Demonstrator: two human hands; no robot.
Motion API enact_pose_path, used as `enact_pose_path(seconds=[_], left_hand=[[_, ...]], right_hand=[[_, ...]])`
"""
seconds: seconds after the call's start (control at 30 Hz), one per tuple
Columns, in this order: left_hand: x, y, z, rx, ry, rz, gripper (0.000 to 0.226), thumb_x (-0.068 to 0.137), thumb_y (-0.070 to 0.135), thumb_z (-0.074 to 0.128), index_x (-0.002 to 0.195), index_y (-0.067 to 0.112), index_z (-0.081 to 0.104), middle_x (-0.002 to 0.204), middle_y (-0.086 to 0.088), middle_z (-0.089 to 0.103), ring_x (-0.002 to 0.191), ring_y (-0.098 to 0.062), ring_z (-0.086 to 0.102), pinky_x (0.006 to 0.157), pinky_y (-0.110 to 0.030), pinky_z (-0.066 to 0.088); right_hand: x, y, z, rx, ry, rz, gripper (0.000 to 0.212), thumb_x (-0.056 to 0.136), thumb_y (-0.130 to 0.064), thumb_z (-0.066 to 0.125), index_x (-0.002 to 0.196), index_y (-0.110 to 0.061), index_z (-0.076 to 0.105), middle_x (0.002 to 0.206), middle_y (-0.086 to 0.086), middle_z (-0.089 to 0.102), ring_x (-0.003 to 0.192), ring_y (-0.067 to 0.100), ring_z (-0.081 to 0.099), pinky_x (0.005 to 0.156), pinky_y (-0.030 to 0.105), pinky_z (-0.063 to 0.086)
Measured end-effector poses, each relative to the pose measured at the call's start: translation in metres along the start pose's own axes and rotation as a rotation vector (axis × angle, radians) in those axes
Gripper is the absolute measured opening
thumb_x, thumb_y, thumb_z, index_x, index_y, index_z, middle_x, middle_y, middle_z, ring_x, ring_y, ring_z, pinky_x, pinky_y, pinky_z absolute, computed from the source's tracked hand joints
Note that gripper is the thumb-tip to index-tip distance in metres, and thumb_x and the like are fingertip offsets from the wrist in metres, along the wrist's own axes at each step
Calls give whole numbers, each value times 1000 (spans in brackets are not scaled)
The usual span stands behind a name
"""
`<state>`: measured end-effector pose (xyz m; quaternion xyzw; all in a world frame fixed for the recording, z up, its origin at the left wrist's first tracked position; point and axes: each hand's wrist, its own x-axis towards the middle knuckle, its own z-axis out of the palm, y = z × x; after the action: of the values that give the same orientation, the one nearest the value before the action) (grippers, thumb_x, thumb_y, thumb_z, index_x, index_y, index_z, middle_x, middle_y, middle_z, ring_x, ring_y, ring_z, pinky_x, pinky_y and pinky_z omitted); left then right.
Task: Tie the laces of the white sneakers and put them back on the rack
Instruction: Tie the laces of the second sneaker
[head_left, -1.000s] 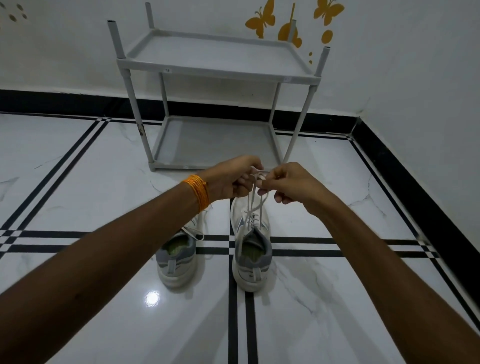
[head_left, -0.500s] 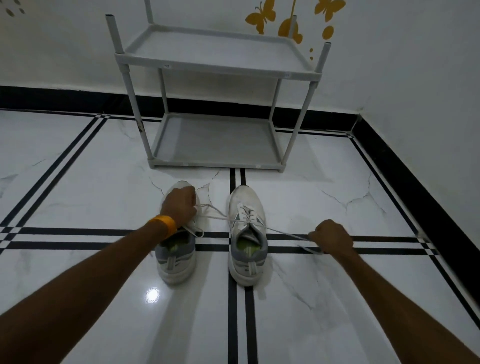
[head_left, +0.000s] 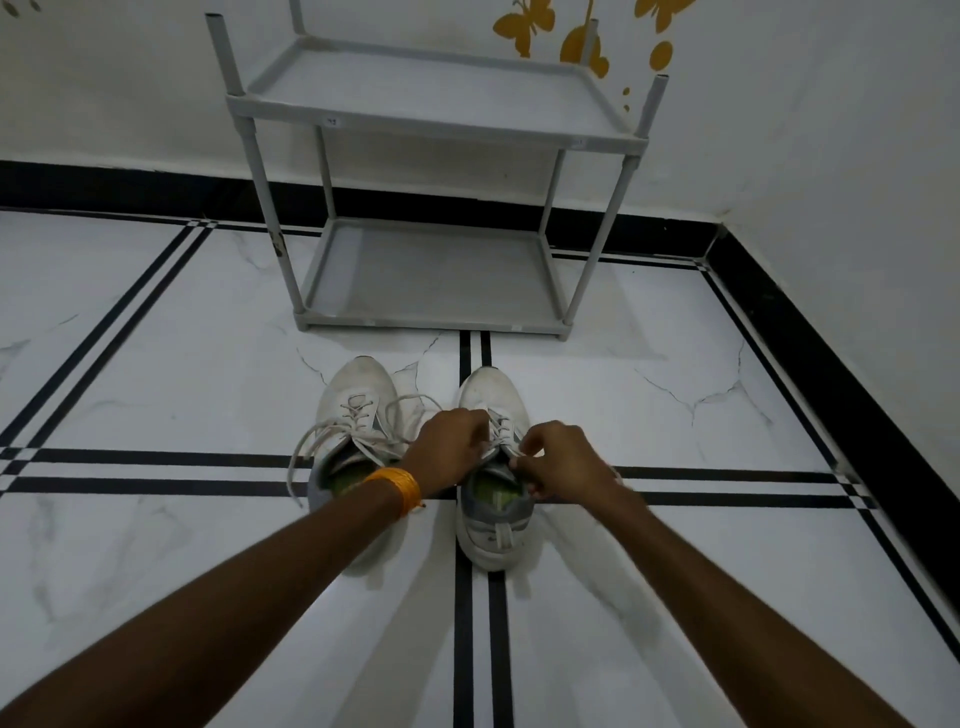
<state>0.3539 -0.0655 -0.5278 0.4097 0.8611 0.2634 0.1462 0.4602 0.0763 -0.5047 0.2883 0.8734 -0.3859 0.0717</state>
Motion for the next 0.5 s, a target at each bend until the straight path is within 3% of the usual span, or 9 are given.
enact_pose_path(seconds=[0.1,0.23,0.4,0.5], left_hand=[[2,0,0,-14,23,-1,8,89,9,54,90,3,59,93,-19,68,84,-35,63,72,-42,51],[1,2,1,36,8,16,17,93,13,51,102,-2,50,92,-24,66,84,-39,61,70,-43,46],[-4,-13,1,130,-7,66,10,81,10,54,90,8,52,81,-15,67,75,-35,61,65,-39,49],[-9,-17,9,117,10,28,8,80,5,53,89,6,53,80,-13,67,75,-33,60,60,-34,39]], right_hand=[[-3,2,6,79,82,-24,28,83,-14,76,82,12,64,63,18,70,42,15,63,46,26,57],[2,4,-5,202,39,-26,17,91,-11,66,85,5,64,70,17,70,53,18,67,63,33,62],[9,24,2,-120,125,-85,21,91,-7,58,71,-11,59,74,15,71,61,27,70,66,43,61],[10,29,10,-227,173,-110,21,90,-10,58,69,-13,59,76,13,71,72,29,69,69,45,58]])
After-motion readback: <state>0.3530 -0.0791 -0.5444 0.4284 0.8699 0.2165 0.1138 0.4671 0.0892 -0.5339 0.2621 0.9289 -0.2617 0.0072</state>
